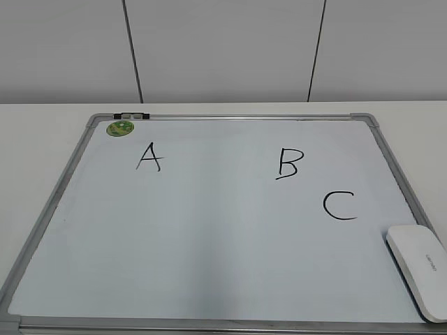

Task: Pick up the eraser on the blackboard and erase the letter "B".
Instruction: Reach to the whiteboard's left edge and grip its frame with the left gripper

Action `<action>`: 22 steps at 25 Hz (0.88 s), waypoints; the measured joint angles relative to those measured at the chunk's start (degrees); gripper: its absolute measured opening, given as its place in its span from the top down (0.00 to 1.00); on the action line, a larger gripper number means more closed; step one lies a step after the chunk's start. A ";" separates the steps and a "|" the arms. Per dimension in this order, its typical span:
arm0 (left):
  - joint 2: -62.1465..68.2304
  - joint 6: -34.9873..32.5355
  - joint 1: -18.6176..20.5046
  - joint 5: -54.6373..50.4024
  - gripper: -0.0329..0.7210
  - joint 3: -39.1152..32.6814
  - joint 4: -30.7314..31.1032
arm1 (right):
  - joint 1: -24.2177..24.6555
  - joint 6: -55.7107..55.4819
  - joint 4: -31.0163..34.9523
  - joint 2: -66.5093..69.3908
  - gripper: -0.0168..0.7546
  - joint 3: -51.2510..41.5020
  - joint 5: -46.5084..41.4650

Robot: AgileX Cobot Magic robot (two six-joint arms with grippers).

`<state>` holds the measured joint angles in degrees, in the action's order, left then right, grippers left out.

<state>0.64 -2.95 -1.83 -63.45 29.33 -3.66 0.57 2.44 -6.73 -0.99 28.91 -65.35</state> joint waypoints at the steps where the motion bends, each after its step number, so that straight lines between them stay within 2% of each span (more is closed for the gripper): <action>1: 0.00 0.00 0.00 0.00 0.06 0.00 0.00 | 0.00 0.00 0.00 0.00 0.27 0.00 0.00; 22: 0.00 0.00 0.00 0.00 0.09 0.00 0.00 | 0.00 0.00 0.00 0.00 0.27 0.00 0.00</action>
<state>0.64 -2.95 -1.83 -63.45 29.33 -3.66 0.57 2.44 -6.73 -0.99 28.91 -65.35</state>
